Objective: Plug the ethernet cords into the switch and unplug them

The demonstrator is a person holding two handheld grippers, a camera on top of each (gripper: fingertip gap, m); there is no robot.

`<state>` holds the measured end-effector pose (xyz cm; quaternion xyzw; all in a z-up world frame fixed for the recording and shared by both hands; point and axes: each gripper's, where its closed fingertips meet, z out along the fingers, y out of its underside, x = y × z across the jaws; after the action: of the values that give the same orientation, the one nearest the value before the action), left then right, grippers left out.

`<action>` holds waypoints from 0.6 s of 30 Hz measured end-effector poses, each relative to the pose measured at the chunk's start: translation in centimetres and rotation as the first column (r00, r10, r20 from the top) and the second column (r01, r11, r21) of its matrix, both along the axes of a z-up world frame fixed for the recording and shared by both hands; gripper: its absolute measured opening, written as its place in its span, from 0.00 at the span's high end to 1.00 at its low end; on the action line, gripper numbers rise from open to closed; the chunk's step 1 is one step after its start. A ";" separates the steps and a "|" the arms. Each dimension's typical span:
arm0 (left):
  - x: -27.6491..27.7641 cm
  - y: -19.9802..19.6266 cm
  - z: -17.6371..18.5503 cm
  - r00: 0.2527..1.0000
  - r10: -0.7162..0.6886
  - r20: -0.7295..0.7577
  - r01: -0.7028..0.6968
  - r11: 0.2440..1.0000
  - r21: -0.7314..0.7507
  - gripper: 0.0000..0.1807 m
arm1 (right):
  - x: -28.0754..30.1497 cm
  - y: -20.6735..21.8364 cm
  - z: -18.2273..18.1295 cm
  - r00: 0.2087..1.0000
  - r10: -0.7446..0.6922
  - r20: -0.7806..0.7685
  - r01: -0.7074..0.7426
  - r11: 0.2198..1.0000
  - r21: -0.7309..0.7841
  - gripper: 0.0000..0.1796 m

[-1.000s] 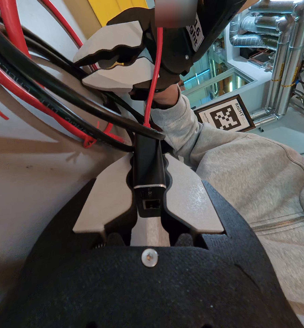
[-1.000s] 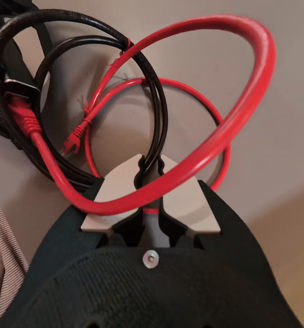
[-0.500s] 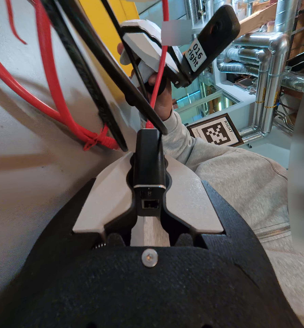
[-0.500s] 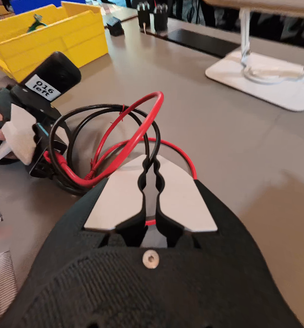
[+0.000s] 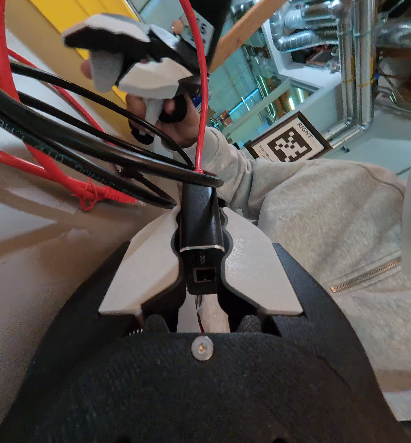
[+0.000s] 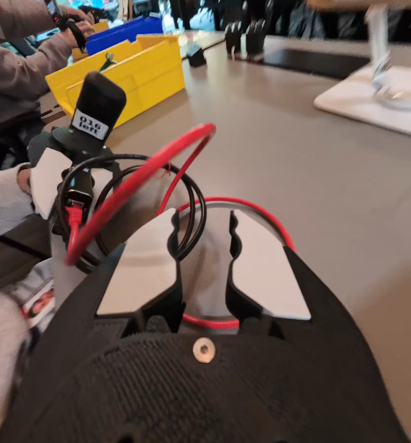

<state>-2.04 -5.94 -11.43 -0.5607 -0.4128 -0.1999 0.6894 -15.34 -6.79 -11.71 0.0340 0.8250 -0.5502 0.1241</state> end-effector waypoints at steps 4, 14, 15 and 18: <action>0.5 0.6 0.1 0.999 -0.036 -0.034 0.035 0.999 -0.027 0.86 | 1.6 0.1 -1.9 0.992 0.057 0.111 -0.071 0.989 0.126 0.76; 1.6 2.3 -0.3 0.985 -0.115 -0.127 0.091 0.980 -0.179 0.85 | 6.0 1.1 -3.6 0.880 0.186 0.437 -0.312 0.920 0.236 0.73; 1.6 2.4 -0.1 0.984 -0.116 -0.136 0.091 0.980 -0.177 0.85 | 6.3 1.3 -3.6 0.854 0.192 0.484 -0.335 0.915 0.227 0.72; 1.6 2.4 0.0 0.984 -0.115 -0.139 0.091 0.982 -0.167 0.85 | 6.4 1.5 -3.6 0.825 0.201 0.529 -0.361 0.907 0.217 0.74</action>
<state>-0.45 -3.58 -11.45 -0.6484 -0.3454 -0.1594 0.6595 -8.90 -5.34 -15.34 0.0691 0.8365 -0.3629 0.4048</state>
